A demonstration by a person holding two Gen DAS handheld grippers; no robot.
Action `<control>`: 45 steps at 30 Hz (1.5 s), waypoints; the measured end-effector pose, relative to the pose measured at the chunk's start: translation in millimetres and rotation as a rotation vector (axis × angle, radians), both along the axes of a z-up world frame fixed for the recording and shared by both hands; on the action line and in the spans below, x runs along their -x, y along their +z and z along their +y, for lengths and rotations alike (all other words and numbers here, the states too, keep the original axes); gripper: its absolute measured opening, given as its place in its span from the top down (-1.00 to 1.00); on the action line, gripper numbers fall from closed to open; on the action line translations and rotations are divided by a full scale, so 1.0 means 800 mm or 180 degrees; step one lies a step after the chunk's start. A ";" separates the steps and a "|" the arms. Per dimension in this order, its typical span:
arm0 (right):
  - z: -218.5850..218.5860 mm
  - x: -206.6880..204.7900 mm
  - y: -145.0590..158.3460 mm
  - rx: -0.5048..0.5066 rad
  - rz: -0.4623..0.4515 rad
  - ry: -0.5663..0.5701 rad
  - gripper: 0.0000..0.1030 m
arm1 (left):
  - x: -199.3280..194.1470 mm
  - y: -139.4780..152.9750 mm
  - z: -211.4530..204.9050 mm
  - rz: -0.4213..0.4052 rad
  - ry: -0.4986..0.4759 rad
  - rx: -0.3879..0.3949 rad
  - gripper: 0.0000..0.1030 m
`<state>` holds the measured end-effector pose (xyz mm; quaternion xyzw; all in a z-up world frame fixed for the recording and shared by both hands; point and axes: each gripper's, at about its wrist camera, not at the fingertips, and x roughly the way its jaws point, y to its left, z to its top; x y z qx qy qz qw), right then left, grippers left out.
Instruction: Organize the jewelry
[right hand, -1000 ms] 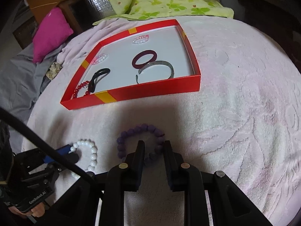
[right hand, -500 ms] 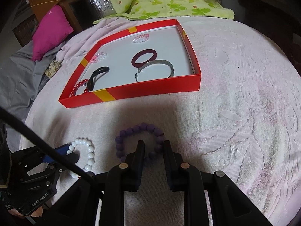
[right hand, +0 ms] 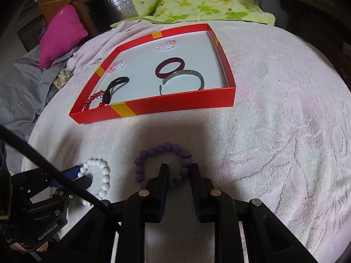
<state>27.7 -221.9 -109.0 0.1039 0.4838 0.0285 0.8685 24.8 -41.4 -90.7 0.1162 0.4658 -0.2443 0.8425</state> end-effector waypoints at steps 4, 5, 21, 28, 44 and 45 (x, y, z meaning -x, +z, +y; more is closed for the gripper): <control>-0.001 0.004 0.000 0.0006 -0.0035 0.0032 0.61 | 0.000 -0.001 -0.002 0.0004 -0.0002 -0.0018 0.59; -0.002 0.004 0.000 -0.0001 -0.0037 0.0034 0.62 | -0.001 -0.001 -0.002 0.0009 -0.0001 -0.0015 0.58; -0.016 0.010 -0.001 -0.0152 -0.0022 0.0010 0.65 | -0.002 0.001 -0.003 0.0057 -0.0006 0.0251 0.81; -0.026 0.015 0.002 -0.0327 -0.0028 -0.0031 0.66 | -0.003 0.016 0.002 -0.0034 0.0065 0.0430 0.81; -0.022 0.015 0.012 -0.0239 -0.0185 -0.0081 0.67 | 0.005 0.037 0.017 -0.0099 0.0051 0.0596 0.81; -0.023 0.013 0.012 -0.0251 -0.0161 -0.0108 0.65 | 0.006 0.038 0.017 -0.0101 0.0042 0.0604 0.81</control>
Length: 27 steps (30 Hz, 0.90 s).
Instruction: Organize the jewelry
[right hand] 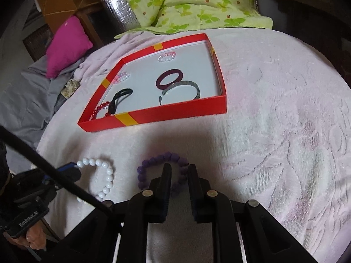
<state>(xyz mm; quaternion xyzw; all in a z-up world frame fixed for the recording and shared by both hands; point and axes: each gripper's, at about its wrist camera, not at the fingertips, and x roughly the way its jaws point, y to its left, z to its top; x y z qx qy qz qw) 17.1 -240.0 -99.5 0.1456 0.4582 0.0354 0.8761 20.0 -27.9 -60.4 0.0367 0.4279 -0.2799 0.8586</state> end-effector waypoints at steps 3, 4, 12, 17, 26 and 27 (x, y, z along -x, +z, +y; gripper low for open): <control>0.002 -0.004 -0.008 0.0014 0.0106 0.0022 0.61 | 0.001 -0.003 0.000 0.0013 -0.0005 -0.0024 0.81; 0.005 -0.005 -0.011 0.0042 0.0129 0.0040 0.60 | 0.000 -0.004 0.000 0.0023 -0.0006 -0.0036 0.81; 0.021 -0.004 -0.013 0.0299 0.0060 0.0179 0.55 | -0.003 -0.016 -0.003 0.0093 0.0010 -0.0145 0.81; 0.016 -0.003 -0.011 0.0269 0.0050 0.0156 0.69 | -0.008 -0.028 -0.006 0.0189 0.0033 -0.0217 0.81; -0.003 0.004 -0.007 0.0064 0.0037 0.0109 0.69 | -0.011 -0.041 -0.014 0.0251 0.0028 -0.0299 0.77; -0.005 0.004 -0.006 0.0035 0.0031 0.0100 0.69 | -0.010 -0.041 -0.014 0.0231 0.0019 -0.0293 0.77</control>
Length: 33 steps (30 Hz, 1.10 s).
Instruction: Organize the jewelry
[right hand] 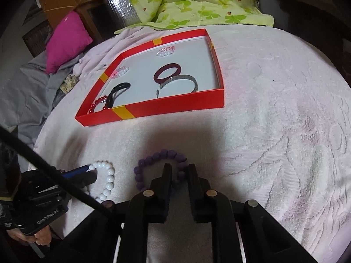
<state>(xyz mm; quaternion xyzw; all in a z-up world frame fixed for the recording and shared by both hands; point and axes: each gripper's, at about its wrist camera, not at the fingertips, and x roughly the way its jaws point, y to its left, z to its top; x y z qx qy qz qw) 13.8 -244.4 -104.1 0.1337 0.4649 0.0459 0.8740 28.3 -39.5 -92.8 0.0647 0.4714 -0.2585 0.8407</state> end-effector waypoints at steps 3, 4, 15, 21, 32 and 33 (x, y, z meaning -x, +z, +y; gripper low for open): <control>-0.010 0.002 0.002 -0.0183 -0.0009 -0.0039 0.70 | 0.005 0.005 -0.003 -0.0075 -0.0083 0.0046 0.79; -0.014 0.003 0.002 -0.0249 -0.0017 -0.0055 0.70 | 0.007 0.008 -0.005 -0.0111 -0.0118 0.0065 0.80; -0.063 0.005 -0.005 -0.1480 0.0063 -0.0264 0.63 | 0.011 0.036 -0.003 -0.0299 -0.0179 0.0334 0.82; -0.067 0.002 -0.010 -0.1654 0.0156 -0.0339 0.53 | 0.008 0.023 -0.006 -0.0152 -0.0216 0.0204 0.82; -0.020 -0.002 0.004 -0.0553 0.0083 -0.0149 0.20 | 0.009 0.010 0.001 -0.0035 -0.0132 0.0052 -0.03; -0.014 -0.003 0.003 -0.0440 0.0079 -0.0113 0.20 | 0.008 0.009 0.001 -0.0030 -0.0140 0.0040 -0.03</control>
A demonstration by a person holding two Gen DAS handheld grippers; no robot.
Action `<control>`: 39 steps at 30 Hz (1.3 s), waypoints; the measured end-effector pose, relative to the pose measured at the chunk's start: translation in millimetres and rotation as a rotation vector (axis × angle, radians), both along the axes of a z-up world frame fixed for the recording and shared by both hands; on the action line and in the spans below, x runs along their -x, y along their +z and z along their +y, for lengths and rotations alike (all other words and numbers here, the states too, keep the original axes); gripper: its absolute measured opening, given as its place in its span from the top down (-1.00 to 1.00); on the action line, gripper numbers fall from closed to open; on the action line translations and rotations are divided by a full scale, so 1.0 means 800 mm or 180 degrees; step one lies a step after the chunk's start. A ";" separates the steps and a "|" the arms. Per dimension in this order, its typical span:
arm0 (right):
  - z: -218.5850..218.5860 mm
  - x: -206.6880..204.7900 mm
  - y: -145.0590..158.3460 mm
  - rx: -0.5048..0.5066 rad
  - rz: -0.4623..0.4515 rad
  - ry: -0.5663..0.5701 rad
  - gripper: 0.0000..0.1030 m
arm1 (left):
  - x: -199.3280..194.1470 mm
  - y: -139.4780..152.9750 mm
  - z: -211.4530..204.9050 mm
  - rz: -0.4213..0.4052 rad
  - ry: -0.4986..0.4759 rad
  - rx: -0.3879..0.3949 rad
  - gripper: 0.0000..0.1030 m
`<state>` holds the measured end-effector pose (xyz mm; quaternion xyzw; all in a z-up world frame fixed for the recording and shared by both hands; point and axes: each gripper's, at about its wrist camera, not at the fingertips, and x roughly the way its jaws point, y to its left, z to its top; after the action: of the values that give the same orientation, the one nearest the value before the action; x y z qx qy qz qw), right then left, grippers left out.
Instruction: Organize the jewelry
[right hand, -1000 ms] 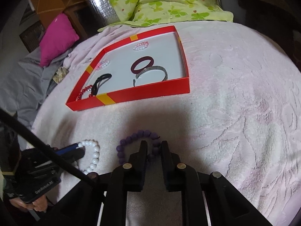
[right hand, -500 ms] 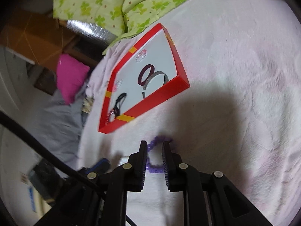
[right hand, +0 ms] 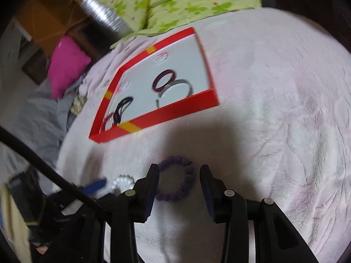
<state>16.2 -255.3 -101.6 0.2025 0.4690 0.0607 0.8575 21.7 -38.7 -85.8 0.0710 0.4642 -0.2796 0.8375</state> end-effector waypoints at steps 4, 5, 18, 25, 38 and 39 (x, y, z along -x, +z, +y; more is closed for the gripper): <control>0.018 0.000 -0.008 0.0480 -0.0019 0.0060 0.20 | -0.001 -0.008 -0.006 -0.0034 -0.0048 -0.0077 0.06; 0.024 0.001 -0.006 0.0612 -0.0057 0.0097 0.23 | 0.000 -0.008 -0.009 -0.0063 -0.0080 -0.0089 0.30; 0.016 0.022 0.032 0.0862 -0.0566 -0.0077 0.79 | -0.002 0.030 0.007 -0.0328 0.0018 0.0353 0.81; 0.018 0.034 0.068 0.0736 -0.1025 -0.0132 0.79 | 0.005 0.065 0.020 -0.0625 0.0106 0.0576 0.81; 0.036 -0.008 0.105 0.0227 -0.1431 -0.0108 0.79 | -0.031 0.119 0.039 -0.1044 0.0334 0.0897 0.81; 0.035 -0.015 0.104 0.0169 -0.1414 -0.0129 0.79 | -0.038 0.122 0.039 -0.1058 0.0346 0.0927 0.81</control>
<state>28.3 -227.7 -18.0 0.1709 0.2658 0.0741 0.9459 51.8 -7.7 11.4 -0.0307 0.2778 -0.2826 0.9176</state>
